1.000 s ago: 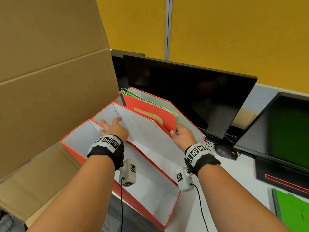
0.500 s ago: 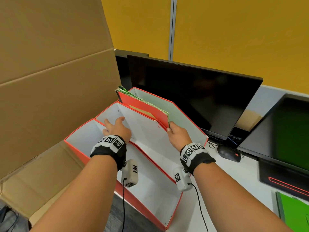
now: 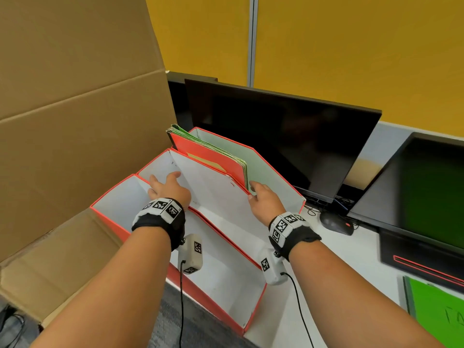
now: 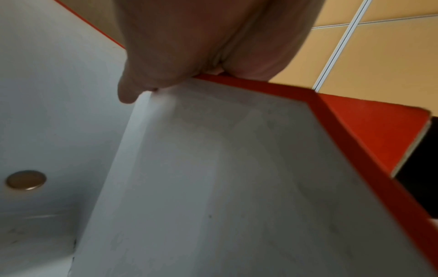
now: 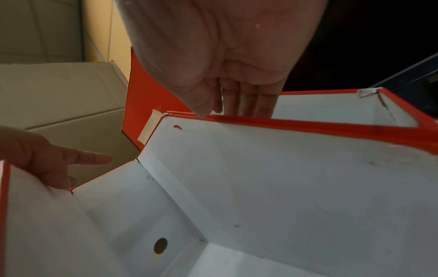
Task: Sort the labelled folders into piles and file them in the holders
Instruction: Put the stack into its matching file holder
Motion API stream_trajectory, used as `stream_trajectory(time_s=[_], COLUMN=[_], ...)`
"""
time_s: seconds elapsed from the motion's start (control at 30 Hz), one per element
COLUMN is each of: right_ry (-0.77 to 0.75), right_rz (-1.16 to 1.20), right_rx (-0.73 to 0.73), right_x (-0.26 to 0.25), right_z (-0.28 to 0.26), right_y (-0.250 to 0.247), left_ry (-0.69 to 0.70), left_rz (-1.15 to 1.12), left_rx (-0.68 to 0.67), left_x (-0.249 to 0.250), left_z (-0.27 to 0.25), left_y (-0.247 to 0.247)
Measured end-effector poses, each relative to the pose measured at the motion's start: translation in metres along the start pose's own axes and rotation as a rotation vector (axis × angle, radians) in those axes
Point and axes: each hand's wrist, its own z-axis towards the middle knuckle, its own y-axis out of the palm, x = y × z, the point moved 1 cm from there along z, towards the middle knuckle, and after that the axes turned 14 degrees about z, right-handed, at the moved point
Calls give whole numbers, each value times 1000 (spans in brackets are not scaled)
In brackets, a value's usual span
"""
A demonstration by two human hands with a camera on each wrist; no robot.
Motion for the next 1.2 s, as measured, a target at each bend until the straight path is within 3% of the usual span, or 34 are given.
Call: stream_trajectory(time_s=[0.2,0.53,1.2], right_ry=[-3,-2,169], right_rz=[9,14,-22], right_rx=[58,154,354], right_x=[7,16,86], right_z=[-15,-62,-185], right_y=[-11,-28,-116], left_ry=[-41,30,314], left_rz=[-135,-152,25], left_rx=[57,67,-119], left_x=[1,12,67], left_z=[-16,-61,-186], left_y=[-3,5,67])
